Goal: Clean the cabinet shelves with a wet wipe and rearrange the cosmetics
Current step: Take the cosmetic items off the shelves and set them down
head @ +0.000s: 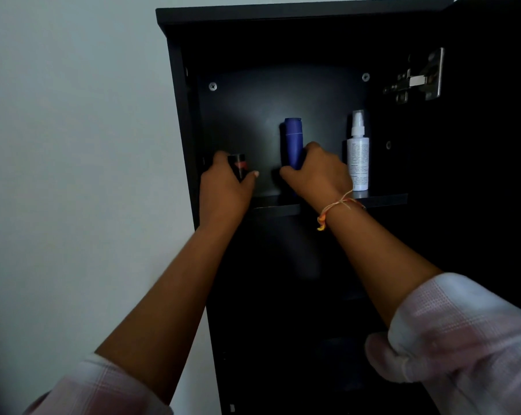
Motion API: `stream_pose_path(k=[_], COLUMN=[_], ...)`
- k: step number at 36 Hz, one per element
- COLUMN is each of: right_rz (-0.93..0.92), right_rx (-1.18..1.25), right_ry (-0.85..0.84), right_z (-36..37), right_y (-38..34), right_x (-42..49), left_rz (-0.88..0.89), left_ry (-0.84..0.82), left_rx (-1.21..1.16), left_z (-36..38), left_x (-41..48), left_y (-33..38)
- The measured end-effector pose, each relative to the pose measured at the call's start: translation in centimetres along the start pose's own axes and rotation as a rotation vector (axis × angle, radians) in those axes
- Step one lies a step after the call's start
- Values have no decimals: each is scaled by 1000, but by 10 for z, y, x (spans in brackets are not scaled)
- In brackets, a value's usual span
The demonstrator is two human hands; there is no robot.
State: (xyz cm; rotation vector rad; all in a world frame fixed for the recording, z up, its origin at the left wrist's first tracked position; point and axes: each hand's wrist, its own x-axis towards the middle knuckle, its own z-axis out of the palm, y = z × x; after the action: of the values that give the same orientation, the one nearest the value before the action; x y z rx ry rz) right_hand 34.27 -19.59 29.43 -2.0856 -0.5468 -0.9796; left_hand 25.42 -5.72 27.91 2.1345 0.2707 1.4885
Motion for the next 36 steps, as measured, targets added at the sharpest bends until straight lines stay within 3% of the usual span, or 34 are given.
stream_pose_path(k=[7,17,24,32,36], right_rz=[9,-6,124,529,616], right_rx=[324,890,808,625,442], right_ry=[124,21,-72,-442,-604], right_z=[-15,-38,-21,32,47], right_y=[-8,-1,52,141,173], right_x=[-28,-112,-207,-367,-443], left_rz=[-2,-81,-226,-591,-802], left_ry=[69,-41,-201,-437,-565], left_rx=[-292,-689,-712,-462,-304], left_z=[-11,-39,-30,-9,-15], left_x=[-22,-101,-187,-332,-412], left_y=[13,37,2,-85,-126])
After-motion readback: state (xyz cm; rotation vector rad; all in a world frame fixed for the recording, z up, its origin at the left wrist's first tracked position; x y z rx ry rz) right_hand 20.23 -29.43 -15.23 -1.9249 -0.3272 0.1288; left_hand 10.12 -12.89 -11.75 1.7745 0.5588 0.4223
